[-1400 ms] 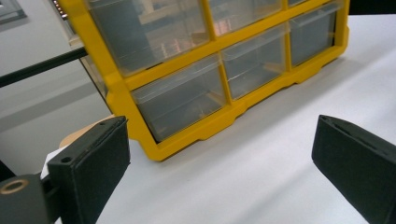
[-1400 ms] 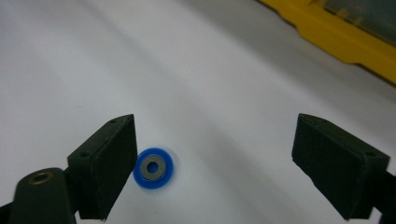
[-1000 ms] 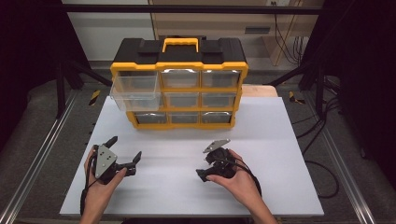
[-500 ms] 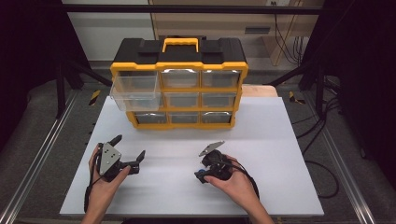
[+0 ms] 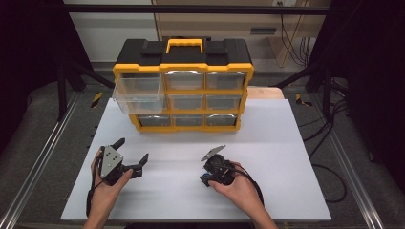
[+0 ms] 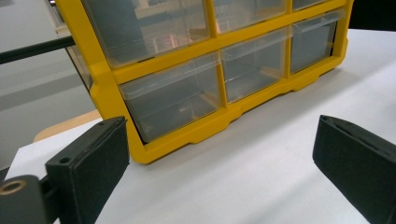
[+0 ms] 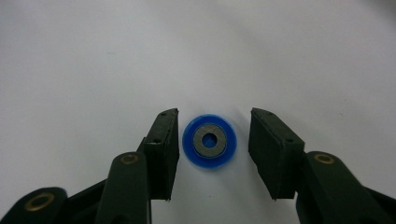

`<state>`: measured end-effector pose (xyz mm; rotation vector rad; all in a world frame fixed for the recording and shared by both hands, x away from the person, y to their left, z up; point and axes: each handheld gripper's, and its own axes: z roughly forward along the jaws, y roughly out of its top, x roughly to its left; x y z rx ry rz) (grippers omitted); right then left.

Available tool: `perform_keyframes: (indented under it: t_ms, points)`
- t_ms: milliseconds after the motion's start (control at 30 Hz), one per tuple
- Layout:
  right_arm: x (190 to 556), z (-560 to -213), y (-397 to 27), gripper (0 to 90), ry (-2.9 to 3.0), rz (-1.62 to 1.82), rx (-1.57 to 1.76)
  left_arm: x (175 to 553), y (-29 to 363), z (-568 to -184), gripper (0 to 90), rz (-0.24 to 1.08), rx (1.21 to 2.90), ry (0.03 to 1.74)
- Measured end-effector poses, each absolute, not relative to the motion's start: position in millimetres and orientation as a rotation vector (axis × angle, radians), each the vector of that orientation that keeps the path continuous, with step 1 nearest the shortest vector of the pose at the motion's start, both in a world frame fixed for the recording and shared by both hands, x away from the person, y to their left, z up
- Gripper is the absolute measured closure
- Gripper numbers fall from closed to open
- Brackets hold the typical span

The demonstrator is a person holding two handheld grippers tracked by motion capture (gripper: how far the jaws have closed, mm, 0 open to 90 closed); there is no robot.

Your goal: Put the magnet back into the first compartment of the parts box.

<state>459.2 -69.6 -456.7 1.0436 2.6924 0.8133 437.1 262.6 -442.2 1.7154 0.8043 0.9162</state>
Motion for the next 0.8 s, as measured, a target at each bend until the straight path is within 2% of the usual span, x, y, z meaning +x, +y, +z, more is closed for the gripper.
perform_keyframes:
  t_ms: [800]
  points:
    - [457.2, -458.6, -67.4, 59.8, 2.718, 0.797, 1.012, 437.7, 265.5, -441.3, 4.2, 0.906, 1.684, 0.822]
